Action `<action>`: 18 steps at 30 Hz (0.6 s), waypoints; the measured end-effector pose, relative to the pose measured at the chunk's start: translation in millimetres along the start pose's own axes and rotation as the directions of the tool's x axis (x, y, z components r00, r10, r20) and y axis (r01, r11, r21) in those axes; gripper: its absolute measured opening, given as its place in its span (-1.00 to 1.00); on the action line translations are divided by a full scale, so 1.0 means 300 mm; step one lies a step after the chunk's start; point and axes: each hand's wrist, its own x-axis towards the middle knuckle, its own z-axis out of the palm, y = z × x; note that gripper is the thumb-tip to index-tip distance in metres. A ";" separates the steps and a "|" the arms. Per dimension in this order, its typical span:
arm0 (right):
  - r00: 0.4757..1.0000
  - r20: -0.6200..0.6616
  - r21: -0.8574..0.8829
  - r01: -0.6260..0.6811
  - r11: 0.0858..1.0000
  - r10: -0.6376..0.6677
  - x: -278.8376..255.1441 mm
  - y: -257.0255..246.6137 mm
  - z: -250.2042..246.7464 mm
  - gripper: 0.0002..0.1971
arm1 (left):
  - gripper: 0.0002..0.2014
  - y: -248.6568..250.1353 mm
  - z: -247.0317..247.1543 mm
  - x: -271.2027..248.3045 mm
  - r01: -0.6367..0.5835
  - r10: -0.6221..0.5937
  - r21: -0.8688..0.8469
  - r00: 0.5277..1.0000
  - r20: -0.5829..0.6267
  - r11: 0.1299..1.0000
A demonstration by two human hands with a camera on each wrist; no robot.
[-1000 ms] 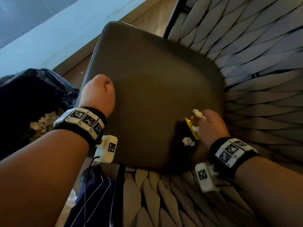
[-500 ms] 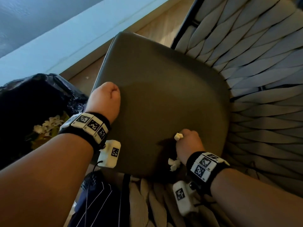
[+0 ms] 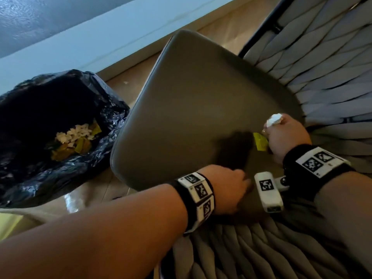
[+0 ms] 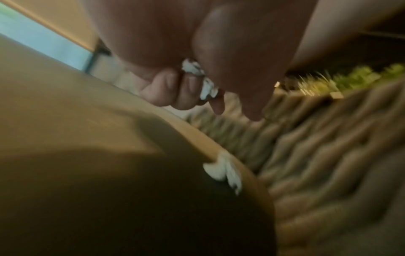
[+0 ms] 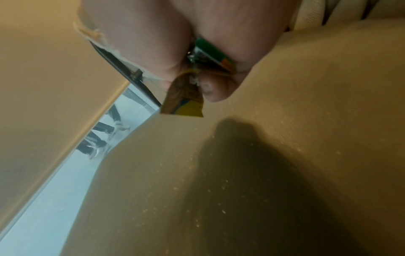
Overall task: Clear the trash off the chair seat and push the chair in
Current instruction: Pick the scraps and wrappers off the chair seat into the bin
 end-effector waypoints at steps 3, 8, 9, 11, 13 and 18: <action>0.998 0.013 0.114 0.066 0.991 -0.068 0.011 -0.026 -0.005 -0.82 | -0.63 0.074 0.075 0.076 -0.076 0.042 0.173 0.981 0.191 0.982; 0.966 0.043 0.190 0.241 0.952 -0.254 0.006 -0.112 0.025 -0.72 | -0.61 0.051 0.086 0.097 0.153 -0.149 0.007 0.944 0.294 0.988; 0.961 0.063 0.201 0.252 0.947 -0.269 0.002 -0.130 0.035 -0.71 | -0.64 0.036 0.081 0.093 0.178 -0.153 -0.064 0.948 0.279 0.982; 0.952 0.089 0.222 0.268 0.937 -0.293 -0.008 -0.168 0.059 -0.70 | -0.69 -0.026 0.032 0.055 0.262 -0.218 -0.213 0.953 0.210 0.941; 0.942 0.117 0.226 0.284 0.932 -0.316 -0.018 -0.211 0.087 -0.69 | -0.74 -0.134 -0.040 -0.019 0.346 -0.374 -0.316 0.927 -0.033 0.884; 0.915 0.232 0.283 0.260 0.923 -0.329 -0.108 -0.351 0.248 -0.68 | -0.84 -0.394 -0.105 -0.320 0.393 -0.846 -0.754 0.332 -0.417 0.526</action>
